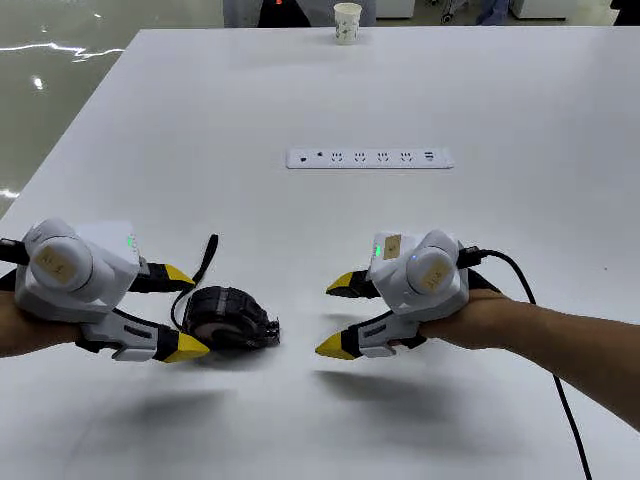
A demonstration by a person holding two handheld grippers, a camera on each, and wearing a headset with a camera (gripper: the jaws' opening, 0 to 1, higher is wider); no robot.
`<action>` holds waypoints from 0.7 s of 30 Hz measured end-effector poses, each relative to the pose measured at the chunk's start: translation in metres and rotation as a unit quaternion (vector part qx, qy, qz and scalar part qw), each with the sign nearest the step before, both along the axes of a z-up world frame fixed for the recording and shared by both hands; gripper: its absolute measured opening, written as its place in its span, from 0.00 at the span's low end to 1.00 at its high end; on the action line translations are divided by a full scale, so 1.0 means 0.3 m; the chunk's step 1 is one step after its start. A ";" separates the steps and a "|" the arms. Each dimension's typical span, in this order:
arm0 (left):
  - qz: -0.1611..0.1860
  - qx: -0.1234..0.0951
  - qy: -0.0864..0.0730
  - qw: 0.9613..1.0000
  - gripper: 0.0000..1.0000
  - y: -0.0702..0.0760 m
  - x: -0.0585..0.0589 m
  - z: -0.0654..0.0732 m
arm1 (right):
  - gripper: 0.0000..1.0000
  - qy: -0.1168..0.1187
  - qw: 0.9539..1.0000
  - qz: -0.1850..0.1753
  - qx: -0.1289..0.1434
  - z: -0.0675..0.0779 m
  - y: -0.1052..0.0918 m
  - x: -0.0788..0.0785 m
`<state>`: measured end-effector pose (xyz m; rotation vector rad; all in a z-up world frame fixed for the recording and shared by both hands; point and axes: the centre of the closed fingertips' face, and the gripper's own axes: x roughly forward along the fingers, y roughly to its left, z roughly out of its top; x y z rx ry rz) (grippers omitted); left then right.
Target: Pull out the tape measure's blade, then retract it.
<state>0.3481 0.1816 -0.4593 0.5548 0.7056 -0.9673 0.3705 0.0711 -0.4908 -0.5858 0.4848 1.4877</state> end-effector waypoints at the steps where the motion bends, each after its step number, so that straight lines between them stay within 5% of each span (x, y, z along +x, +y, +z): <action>1: -0.003 0.002 0.002 1.000 0.44 -0.001 0.000 -0.002 | 0.41 0.000 1.000 0.002 0.000 -0.002 0.005 0.000; 21: -0.069 0.051 0.025 0.996 0.32 -0.015 0.034 -0.043 | 0.26 0.017 0.999 0.043 -0.017 -0.051 0.109 -0.030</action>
